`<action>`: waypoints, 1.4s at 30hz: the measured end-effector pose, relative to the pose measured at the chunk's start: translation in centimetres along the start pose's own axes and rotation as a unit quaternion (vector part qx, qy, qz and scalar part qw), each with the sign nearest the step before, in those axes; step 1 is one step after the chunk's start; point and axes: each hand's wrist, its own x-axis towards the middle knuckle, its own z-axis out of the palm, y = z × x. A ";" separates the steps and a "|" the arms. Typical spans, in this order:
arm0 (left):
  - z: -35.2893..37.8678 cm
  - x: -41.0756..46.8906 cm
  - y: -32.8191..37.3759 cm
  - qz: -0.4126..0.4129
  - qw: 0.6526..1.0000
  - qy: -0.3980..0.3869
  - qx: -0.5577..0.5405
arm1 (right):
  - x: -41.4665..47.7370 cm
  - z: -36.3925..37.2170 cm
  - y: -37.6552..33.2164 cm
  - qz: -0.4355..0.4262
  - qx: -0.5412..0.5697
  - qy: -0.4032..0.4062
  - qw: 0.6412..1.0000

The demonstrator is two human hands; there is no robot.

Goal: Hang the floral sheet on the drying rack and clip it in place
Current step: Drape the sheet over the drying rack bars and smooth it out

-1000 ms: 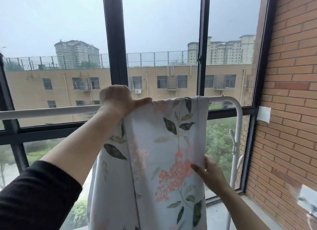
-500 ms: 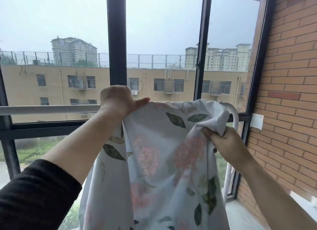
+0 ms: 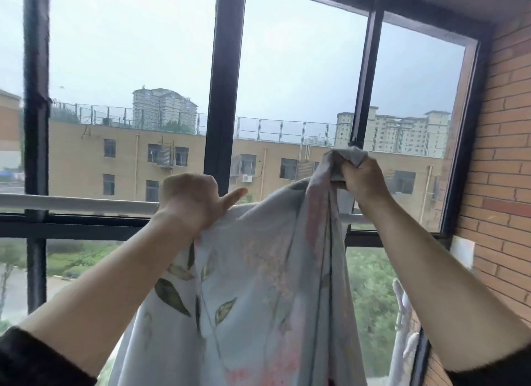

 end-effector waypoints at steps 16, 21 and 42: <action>-0.9 1.0 7.6 0.029 0.956 0.129 -0.262 | 1.0 -2.3 4.2 0.154 0.087 -0.262 0.949; 0.5 1.2 11.8 0.063 0.985 0.046 -0.152 | 1.4 -2.5 4.5 0.149 0.088 -0.264 0.949; 2.0 2.9 12.1 0.099 0.990 0.026 -0.100 | -8.8 -6.6 9.1 -0.033 -0.287 0.061 0.955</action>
